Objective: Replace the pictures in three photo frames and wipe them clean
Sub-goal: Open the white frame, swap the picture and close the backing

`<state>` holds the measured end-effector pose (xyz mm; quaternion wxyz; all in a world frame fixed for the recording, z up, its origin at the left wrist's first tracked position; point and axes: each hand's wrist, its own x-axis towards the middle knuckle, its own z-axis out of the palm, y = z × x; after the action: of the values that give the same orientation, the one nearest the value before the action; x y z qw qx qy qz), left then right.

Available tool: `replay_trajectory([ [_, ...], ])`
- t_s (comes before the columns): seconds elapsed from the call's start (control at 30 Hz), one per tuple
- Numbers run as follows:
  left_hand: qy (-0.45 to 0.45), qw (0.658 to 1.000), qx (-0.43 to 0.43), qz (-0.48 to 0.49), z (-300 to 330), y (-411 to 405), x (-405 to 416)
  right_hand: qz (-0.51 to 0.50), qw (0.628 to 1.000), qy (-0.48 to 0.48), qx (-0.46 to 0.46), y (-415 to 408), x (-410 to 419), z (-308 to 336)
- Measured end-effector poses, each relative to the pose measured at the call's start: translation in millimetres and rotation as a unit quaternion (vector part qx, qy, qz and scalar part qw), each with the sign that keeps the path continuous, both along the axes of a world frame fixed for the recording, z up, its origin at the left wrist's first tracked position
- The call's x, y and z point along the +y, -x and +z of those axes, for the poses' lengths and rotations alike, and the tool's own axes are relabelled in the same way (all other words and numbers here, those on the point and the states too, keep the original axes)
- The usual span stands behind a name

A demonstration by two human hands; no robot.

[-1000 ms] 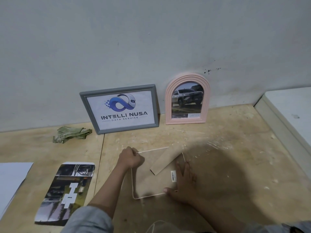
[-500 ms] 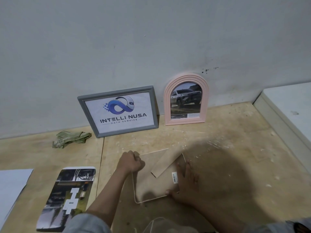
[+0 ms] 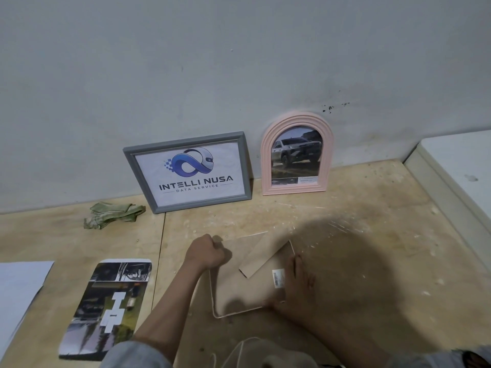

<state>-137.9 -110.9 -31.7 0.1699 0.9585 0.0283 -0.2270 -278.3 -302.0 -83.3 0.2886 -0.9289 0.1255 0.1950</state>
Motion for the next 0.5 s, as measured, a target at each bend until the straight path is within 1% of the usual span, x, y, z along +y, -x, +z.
replay_trajectory([
  [0.2,0.023,0.999,0.022,0.015,6.4,-2.4,5.1,-0.011,1.000,-0.007,-0.002,0.2,1.6,2.0],
  [0.37,0.038,0.998,0.049,0.008,11.1,-6.8,7.9,-0.018,0.999,-0.038,-0.010,1.6,-0.2,2.0],
  [0.5,0.061,0.997,0.040,0.023,13.2,-7.8,11.4,-0.012,0.999,-0.043,0.007,0.8,-2.2,7.5],
])
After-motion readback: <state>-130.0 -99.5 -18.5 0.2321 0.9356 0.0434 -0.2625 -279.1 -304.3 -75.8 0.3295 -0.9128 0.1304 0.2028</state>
